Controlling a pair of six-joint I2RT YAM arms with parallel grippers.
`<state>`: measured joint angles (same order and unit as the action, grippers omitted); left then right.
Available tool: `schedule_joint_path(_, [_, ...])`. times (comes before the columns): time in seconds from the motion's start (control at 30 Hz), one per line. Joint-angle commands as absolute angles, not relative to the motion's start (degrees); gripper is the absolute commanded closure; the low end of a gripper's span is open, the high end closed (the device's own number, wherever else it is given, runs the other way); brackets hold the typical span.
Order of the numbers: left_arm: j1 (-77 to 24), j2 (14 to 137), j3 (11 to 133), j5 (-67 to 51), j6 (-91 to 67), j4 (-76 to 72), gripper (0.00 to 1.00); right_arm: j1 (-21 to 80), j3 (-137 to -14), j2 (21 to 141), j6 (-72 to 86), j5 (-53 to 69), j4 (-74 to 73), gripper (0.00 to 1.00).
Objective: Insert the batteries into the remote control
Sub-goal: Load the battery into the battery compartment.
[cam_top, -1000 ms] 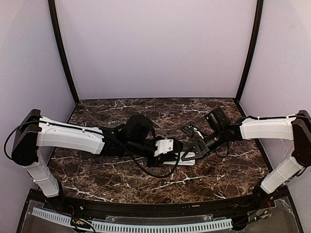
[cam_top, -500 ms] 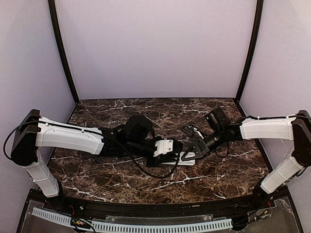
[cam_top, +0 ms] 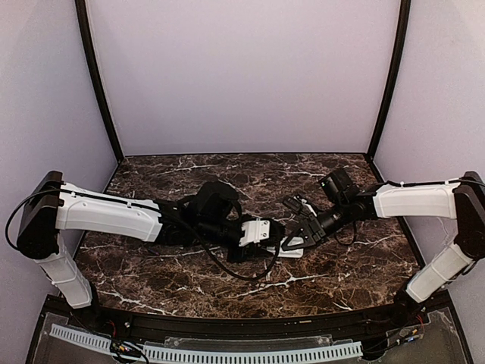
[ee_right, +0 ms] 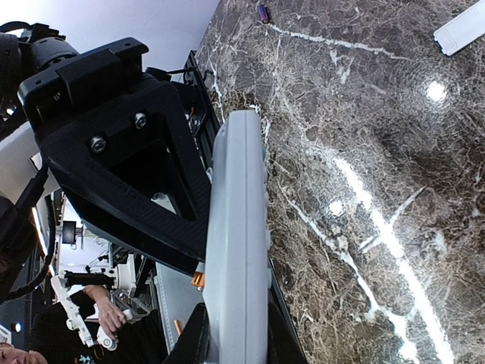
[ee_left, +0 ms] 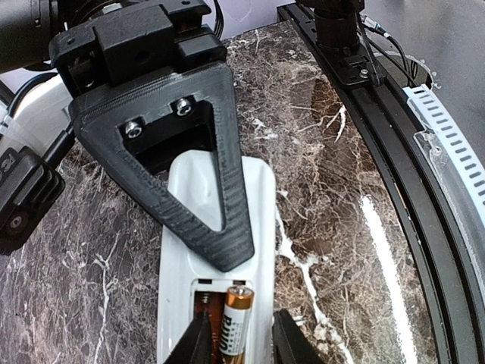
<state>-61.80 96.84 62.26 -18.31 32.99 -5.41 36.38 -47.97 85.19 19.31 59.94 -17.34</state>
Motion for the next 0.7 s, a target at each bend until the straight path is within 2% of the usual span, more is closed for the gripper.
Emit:
schedule_joint_path(0.0, [-61.6, 95.2, 61.4, -16.1, 32.4, -4.2, 0.68, 37.0, -48.4, 86.2, 20.1, 63.9, -15.4, 1.00])
schedule_joint_path(0.1, [-61.6, 94.7, 61.3, -15.1, 31.5, -5.0, 0.60, 37.0, -48.3, 86.6, 20.3, 63.9, -15.3, 1.00])
schedule_joint_path(0.17, [-61.6, 94.0, 61.0, -14.7, 30.7, -5.9, 0.50, 37.0, -48.2, 87.0, 20.4, 63.9, -15.1, 1.00])
schedule_joint_path(0.23, [-61.6, 93.3, 60.7, -14.4, 30.2, -6.7, 0.44, 37.0, -48.0, 87.3, 20.6, 63.8, -14.9, 1.00])
schedule_joint_path(0.43, [-61.7, 90.9, 60.6, -14.2, 28.5, -7.4, 0.34, 37.0, -48.1, 88.0, 20.8, 63.4, -14.9, 1.00])
schedule_joint_path(0.67, [-61.6, 88.2, 59.8, -13.0, 25.3, -8.2, 0.31, 36.9, -48.1, 88.4, 20.7, 63.2, -14.9, 1.00])
